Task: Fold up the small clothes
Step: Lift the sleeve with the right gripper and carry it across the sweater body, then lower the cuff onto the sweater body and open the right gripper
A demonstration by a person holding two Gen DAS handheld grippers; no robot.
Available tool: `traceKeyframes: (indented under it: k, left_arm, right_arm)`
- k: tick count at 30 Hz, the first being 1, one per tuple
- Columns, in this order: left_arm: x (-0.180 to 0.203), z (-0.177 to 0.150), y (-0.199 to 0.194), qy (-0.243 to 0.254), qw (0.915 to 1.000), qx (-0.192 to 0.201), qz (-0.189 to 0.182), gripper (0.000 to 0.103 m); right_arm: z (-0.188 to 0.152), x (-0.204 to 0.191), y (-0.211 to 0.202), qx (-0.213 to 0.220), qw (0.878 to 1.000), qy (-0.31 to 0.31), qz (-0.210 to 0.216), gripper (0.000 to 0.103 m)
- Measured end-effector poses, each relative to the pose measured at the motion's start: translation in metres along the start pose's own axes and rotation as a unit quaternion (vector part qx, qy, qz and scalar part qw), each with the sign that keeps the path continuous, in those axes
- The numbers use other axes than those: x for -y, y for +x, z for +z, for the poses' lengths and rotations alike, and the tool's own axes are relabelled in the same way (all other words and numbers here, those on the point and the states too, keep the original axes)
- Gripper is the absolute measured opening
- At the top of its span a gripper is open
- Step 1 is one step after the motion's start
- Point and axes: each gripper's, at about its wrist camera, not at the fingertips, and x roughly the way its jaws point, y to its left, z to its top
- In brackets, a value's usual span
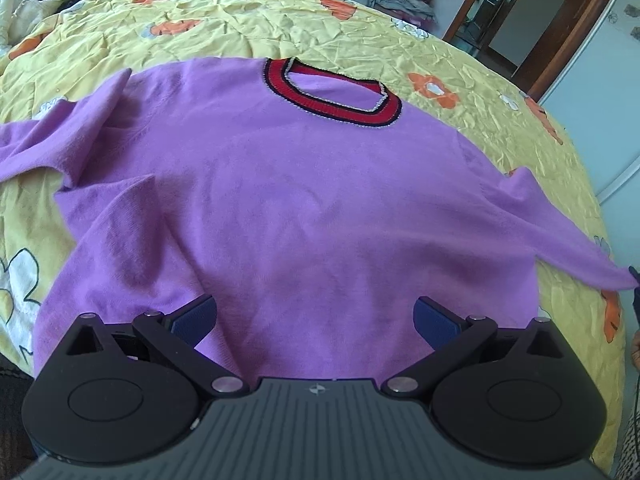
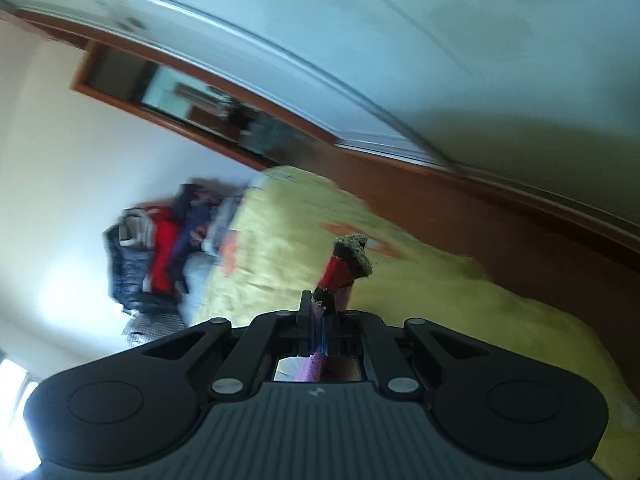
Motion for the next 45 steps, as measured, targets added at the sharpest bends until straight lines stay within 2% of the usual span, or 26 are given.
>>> traceKeyframes:
  k: [3, 9, 13, 17, 23, 27, 35, 43, 45]
  left_arm:
    - [-0.011, 0.001, -0.005, -0.003, 1.0, 0.007, 0.0, 0.103]
    - [-0.036, 0.005, -0.016, 0.002, 0.9993, 0.034, 0.014, 0.103]
    - [-0.054, 0.002, -0.026, 0.003, 0.9986, 0.046, 0.025, 0.103]
    - [-0.074, -0.002, -0.037, 0.009, 0.9971, 0.059, 0.046, 0.103]
    - [-0.104, -0.003, -0.054, -0.006, 0.9953, 0.069, 0.067, 0.103]
    - [-0.112, -0.001, -0.062, -0.008, 0.9945, 0.078, 0.07, 0.103]
    - [-0.116, 0.001, -0.065, -0.004, 0.9939, 0.08, 0.076, 0.103]
    - [-0.123, 0.001, -0.07, -0.012, 0.9931, 0.084, 0.081, 0.103]
    - [-0.126, 0.002, -0.071, -0.014, 0.993, 0.086, 0.08, 0.103]
  right_arm:
    - [-0.016, -0.03, -0.012, 0.002, 0.999, -0.031, 0.034, 0.003]
    - [-0.076, -0.14, -0.008, -0.041, 0.985, -0.119, 0.121, 0.003]
    - [-0.15, -0.203, 0.011, -0.097, 0.966, -0.165, 0.174, 0.003]
    - [-0.247, -0.241, 0.048, -0.178, 0.943, -0.193, 0.203, 0.003]
    - [-0.391, -0.252, 0.087, -0.311, 0.905, -0.212, 0.2, 0.003]
    - [-0.464, -0.239, 0.076, -0.373, 0.879, -0.227, 0.193, 0.003]
    - [-0.532, -0.249, 0.063, -0.429, 0.844, -0.251, 0.201, 0.003]
    - [-0.574, -0.26, 0.072, -0.46, 0.821, -0.276, 0.196, 0.003]
    - [-0.584, -0.263, 0.075, -0.461, 0.819, -0.284, 0.192, 0.003]
